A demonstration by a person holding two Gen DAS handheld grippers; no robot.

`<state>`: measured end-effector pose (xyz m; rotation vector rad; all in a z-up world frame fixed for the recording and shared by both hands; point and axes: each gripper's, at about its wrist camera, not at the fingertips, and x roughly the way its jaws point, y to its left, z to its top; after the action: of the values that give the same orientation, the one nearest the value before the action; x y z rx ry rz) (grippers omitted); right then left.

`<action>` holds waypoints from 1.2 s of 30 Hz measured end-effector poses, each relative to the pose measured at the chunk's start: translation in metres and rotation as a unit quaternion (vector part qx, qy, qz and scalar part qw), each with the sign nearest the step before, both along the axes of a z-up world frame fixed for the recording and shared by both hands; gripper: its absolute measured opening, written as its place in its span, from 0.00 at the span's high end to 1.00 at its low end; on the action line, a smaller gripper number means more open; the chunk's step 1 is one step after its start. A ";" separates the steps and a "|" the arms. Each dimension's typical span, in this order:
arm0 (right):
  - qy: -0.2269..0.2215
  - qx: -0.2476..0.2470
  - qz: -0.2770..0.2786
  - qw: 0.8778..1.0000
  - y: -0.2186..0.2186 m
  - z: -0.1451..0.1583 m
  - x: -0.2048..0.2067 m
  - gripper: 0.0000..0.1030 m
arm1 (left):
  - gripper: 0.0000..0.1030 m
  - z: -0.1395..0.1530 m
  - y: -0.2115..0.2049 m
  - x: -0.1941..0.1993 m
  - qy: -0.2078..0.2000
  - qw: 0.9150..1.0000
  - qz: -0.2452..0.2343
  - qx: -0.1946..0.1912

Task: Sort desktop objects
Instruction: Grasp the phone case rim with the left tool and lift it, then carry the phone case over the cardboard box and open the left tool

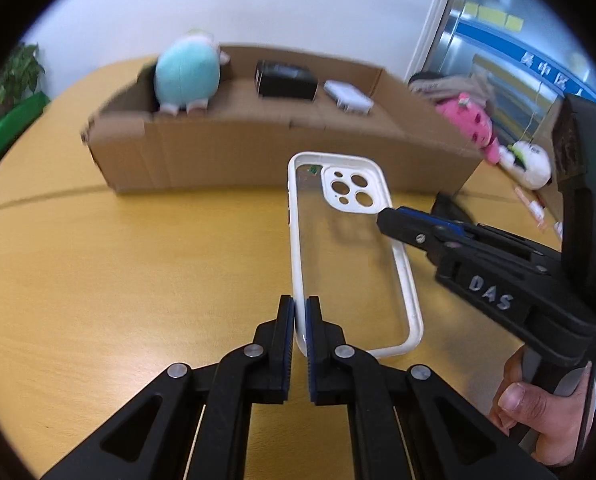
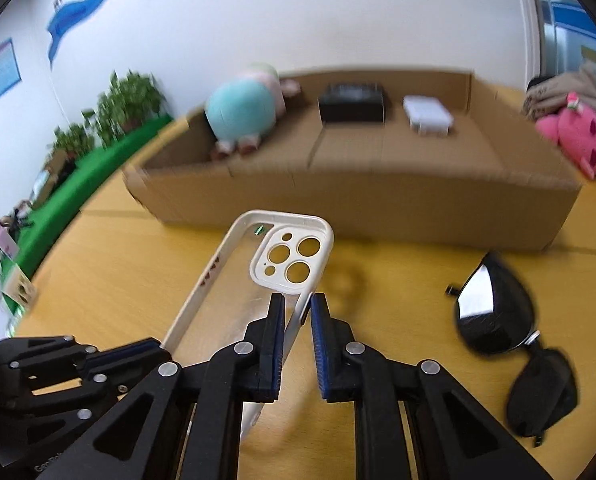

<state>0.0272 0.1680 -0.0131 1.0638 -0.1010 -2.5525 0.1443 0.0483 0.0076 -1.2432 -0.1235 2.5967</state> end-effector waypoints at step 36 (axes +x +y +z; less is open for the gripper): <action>-0.064 0.013 -0.045 0.997 0.115 0.064 -0.218 0.89 | 0.95 0.023 0.113 -0.230 -0.099 0.993 -0.045 0.041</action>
<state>-0.1907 0.2828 0.0512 1.2606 -0.1541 -2.5690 -0.0852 0.1616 0.0302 -1.4397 -0.2037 2.3638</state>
